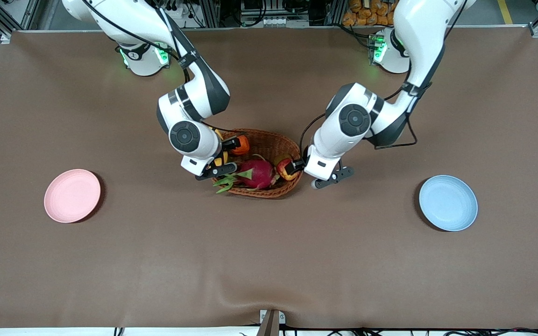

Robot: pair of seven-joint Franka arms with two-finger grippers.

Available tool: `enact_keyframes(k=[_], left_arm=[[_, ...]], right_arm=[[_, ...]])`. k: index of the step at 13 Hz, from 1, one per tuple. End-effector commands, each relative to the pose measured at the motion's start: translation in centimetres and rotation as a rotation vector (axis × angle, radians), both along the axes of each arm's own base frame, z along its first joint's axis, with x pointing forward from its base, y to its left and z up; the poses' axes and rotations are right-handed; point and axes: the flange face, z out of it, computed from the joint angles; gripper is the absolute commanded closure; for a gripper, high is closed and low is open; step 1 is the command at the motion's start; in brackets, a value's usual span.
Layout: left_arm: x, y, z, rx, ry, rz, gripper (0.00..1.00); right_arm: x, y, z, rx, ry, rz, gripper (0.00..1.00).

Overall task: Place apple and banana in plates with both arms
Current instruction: 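Grasp the banana with the right gripper while the left gripper grasps the apple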

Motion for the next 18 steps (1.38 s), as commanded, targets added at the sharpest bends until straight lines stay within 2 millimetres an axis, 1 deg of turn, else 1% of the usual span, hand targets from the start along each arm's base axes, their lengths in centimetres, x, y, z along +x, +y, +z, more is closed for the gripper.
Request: enact_keyframes(k=[1, 2, 3, 4, 5, 6, 8, 9, 10, 11, 12, 13, 14, 15, 17, 18], left_arm=[[0.6, -0.8, -1.4, -0.031, 0.011, 0.112, 0.00], [0.4, -1.8, -1.9, -0.037, 0.016, 0.123, 0.00], [0.1, -2.8, -2.4, -0.035, 0.024, 0.126, 0.00], [0.2, -3.1, -3.0, -0.034, 0.034, 0.139, 0.00], [0.3, -3.1, -3.3, -0.034, 0.037, 0.143, 0.00], [0.3, -3.1, -3.5, -0.034, 0.039, 0.144, 0.00], [0.0, -3.4, -4.4, -0.028, 0.049, 0.138, 0.00], [0.0, -3.4, -4.5, -0.029, 0.048, 0.138, 0.03], [0.0, -3.4, -4.5, -0.030, 0.049, 0.140, 0.21], [0.0, -3.4, -4.5, -0.030, 0.049, 0.139, 0.52], [0.1, -3.4, -4.3, -0.031, 0.043, 0.133, 1.00], [0.3, -3.2, -3.7, -0.034, 0.036, 0.135, 1.00], [1.1, -2.6, -2.6, -0.036, 0.023, 0.140, 1.00], [1.3, -2.4, -0.6, -0.040, 0.008, 0.137, 1.00], [2.2, -1.1, 4.6, -0.047, -0.044, 0.118, 1.00], [3.7, 1.3, 7.3, -0.043, -0.063, 0.112, 1.00]], right_arm=[[-0.2, 0.1, -0.7, 0.001, 0.007, -0.021, 0.00], [-0.2, 0.1, -1.0, -0.002, 0.009, -0.020, 0.00], [-0.1, 0.0, -1.1, -0.001, 0.009, -0.021, 0.28], [0.0, 0.0, -0.9, 0.001, 0.007, -0.023, 0.64], [0.2, -0.2, -0.9, 0.001, 0.005, -0.029, 0.89], [0.4, -0.4, -0.8, 0.002, 0.004, -0.033, 1.00], [0.8, -0.7, -0.5, 0.006, -0.001, -0.039, 1.00], [1.0, -0.8, -0.2, 0.008, -0.005, -0.042, 1.00], [1.3, -1.0, 0.6, 0.014, -0.016, -0.047, 1.00], [1.9, -1.7, 1.6, 0.021, -0.027, -0.058, 1.00], [2.5, -2.4, 2.6, 0.029, -0.038, -0.071, 1.00], [3.1, -3.3, 3.9, 0.040, -0.056, -0.083, 1.00], [3.6, -4.2, 5.1, 0.049, -0.070, -0.095, 1.00], [4.2, -5.5, 6.4, 0.053, -0.081, -0.105, 1.00], [5.7, -9.5, 8.3, 0.052, -0.084, -0.157, 1.00], [6.1, -11.8, 9.3, 0.051, -0.071, -0.172, 1.00]])
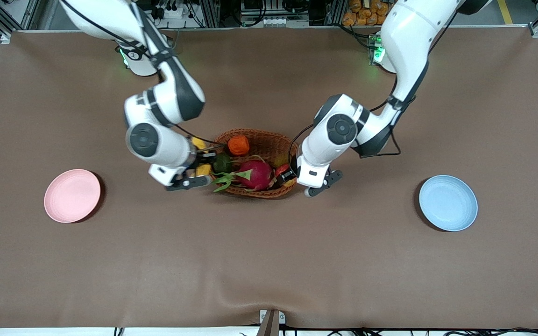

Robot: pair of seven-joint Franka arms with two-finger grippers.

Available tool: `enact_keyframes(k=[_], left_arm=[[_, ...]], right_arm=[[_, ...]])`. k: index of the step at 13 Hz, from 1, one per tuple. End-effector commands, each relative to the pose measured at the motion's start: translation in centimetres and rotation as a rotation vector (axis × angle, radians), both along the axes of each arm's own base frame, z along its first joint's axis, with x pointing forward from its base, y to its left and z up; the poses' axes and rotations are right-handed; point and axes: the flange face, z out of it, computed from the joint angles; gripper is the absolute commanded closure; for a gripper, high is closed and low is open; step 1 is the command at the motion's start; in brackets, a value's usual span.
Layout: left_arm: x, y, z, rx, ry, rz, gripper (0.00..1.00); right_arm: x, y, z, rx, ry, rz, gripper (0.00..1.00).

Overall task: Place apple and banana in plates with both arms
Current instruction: 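Carry the banana to the pink plate while the left gripper carries the apple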

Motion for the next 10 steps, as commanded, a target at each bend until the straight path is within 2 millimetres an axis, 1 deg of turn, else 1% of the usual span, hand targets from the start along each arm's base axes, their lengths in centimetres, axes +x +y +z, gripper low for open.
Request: enact_keyframes(k=[1, 2, 3, 4, 5, 6, 8, 9, 10], left_arm=[[1.9, 4.9, 8.5, 0.022, -0.050, -0.043, 1.00], [2.6, 6.9, 10.3, 0.043, -0.041, -0.076, 1.00], [3.1, 9.0, 11.9, 0.063, -0.035, -0.124, 1.00], [3.9, 11.8, 13.0, 0.078, -0.030, -0.166, 1.00], [4.6, 14.6, 13.5, 0.090, -0.030, -0.207, 1.00], [5.3, 17.1, 13.6, 0.099, -0.028, -0.264, 1.00], [6.4, 22.2, 13.1, 0.107, -0.005, -0.342, 1.00], [6.8, 24.5, 12.8, 0.107, 0.006, -0.362, 1.00], [7.1, 26.3, 12.4, 0.106, 0.009, -0.385, 1.00]], right_arm=[[0.6, -6.1, 2.9, 0.004, 0.034, -0.024, 1.00], [0.9, -9.1, 3.5, -0.027, 0.051, -0.037, 1.00], [1.1, -11.6, 4.0, -0.076, 0.067, -0.040, 1.00], [1.3, -14.1, 4.3, -0.124, 0.075, -0.042, 1.00], [1.6, -16.5, 4.2, -0.140, 0.082, -0.041, 1.00], [2.0, -19.2, 4.0, -0.130, 0.086, -0.021, 1.00], [2.7, -24.4, 3.6, -0.120, 0.082, 0.010, 1.00], [3.3, -27.5, 3.7, -0.150, 0.070, 0.032, 1.00], [4.2, -30.8, 3.1, -0.163, 0.071, 0.050, 1.00]])
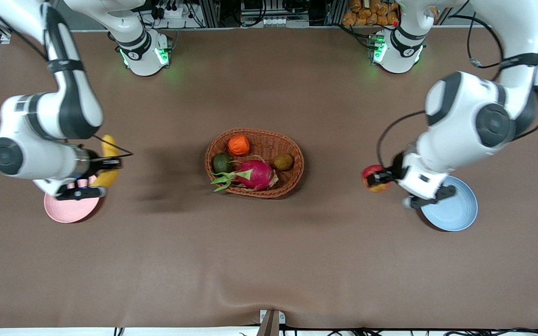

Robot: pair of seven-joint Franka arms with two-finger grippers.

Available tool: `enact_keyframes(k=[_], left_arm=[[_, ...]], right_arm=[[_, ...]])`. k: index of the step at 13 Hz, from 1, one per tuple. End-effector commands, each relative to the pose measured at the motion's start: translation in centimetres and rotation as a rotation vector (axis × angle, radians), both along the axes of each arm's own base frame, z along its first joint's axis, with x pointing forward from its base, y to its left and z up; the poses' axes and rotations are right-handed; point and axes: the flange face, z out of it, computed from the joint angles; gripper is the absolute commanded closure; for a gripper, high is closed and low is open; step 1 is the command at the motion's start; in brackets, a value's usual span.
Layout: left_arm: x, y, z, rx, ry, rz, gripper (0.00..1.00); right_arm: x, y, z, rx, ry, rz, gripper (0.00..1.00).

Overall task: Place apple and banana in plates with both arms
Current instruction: 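Carry the banana to the pink plate while the left gripper carries the apple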

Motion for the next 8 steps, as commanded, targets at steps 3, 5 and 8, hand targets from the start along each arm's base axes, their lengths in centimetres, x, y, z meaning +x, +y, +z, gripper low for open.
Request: enact_keyframes(k=[3, 5, 8], left_arm=[[0.9, 8.3, -0.8, -0.014, 0.008, -0.150, 1.00], [0.9, 10.0, -1.9, -0.020, 0.019, -0.184, 1.00], [1.5, 13.1, -4.0, -0.037, 0.027, -0.225, 1.00]], right_arm=[[3.1, -12.3, -4.1, 0.017, 0.025, 0.085, 1.00], [4.3, -15.0, -7.0, 0.030, 0.035, 0.115, 1.00], [5.0, -16.0, -10.8, 0.044, 0.046, 0.143, 1.00]])
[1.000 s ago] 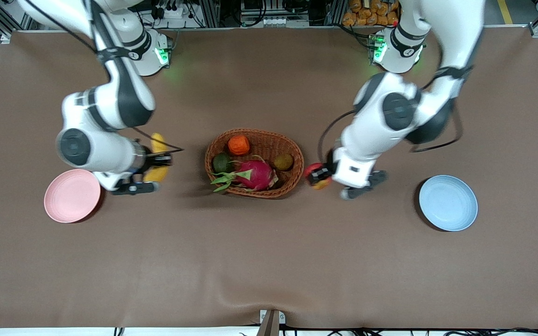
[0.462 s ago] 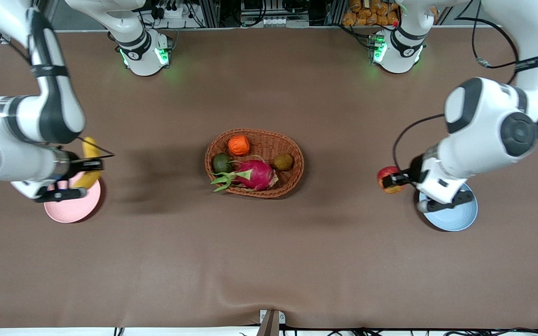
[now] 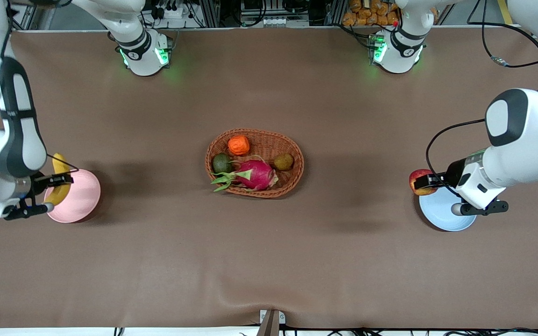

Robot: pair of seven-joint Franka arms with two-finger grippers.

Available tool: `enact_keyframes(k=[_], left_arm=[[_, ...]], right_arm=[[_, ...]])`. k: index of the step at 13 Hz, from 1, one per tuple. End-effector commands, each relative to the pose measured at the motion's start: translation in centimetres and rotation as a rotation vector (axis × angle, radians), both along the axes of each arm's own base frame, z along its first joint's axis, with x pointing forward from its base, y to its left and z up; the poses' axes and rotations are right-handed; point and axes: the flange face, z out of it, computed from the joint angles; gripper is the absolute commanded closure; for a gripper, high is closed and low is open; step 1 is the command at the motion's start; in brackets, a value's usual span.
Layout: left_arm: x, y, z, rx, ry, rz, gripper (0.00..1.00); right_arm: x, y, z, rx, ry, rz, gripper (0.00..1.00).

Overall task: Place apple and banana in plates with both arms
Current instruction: 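Carry the banana to the pink plate while the left gripper carries the apple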

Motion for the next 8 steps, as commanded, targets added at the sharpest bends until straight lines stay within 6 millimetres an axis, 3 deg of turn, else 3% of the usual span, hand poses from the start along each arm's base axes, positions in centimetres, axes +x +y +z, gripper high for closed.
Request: enact_keyframes(k=[1, 8], left_arm=[[0.3, 2.1, -1.7, -0.022, 0.015, -0.049, 1.00], [0.8, 7.2, -5.1, -0.072, 0.025, -0.110, 1.00]], right_arm=[[1.6, -0.2, -1.9, -0.007, -0.013, 0.050, 1.00], [1.7, -1.1, -5.3, -0.003, -0.024, 0.029, 1.00]])
